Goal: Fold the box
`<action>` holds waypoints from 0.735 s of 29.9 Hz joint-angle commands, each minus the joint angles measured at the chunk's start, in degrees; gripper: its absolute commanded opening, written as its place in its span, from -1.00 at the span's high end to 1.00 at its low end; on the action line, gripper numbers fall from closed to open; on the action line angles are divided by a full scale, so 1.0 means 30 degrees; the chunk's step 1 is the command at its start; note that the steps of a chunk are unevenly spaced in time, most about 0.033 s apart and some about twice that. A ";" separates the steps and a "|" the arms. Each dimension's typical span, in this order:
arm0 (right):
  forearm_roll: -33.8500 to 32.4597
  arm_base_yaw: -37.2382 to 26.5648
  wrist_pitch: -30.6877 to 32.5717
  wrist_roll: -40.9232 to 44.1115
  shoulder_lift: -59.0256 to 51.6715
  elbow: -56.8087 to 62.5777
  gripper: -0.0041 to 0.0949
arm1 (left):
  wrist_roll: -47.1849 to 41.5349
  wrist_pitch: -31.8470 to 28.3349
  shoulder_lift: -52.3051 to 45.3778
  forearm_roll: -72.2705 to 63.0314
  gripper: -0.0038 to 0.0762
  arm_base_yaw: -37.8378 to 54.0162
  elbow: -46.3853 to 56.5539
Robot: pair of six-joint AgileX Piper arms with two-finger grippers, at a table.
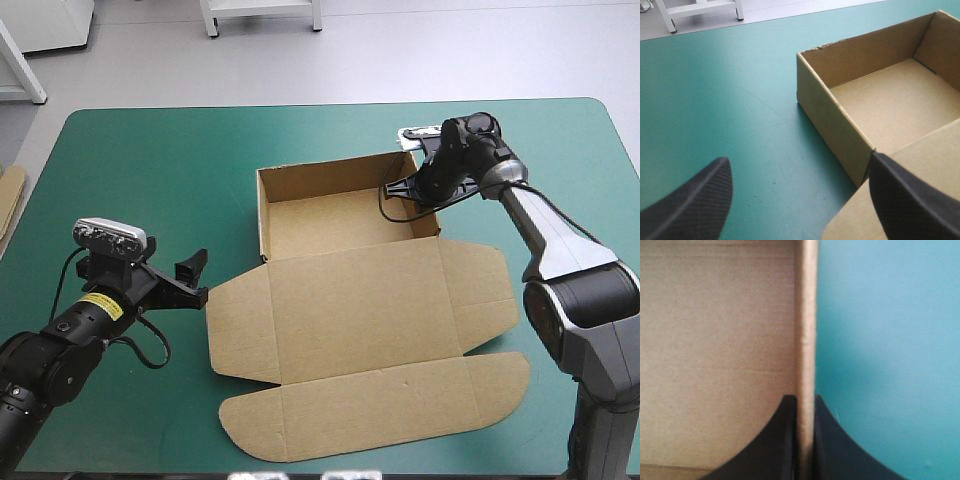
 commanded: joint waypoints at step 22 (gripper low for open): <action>0.0325 -0.7837 0.2223 -0.1701 -0.2603 -0.0394 0.94 | -0.0106 -0.1304 -0.0225 -0.0297 -0.46 -0.0142 -0.0469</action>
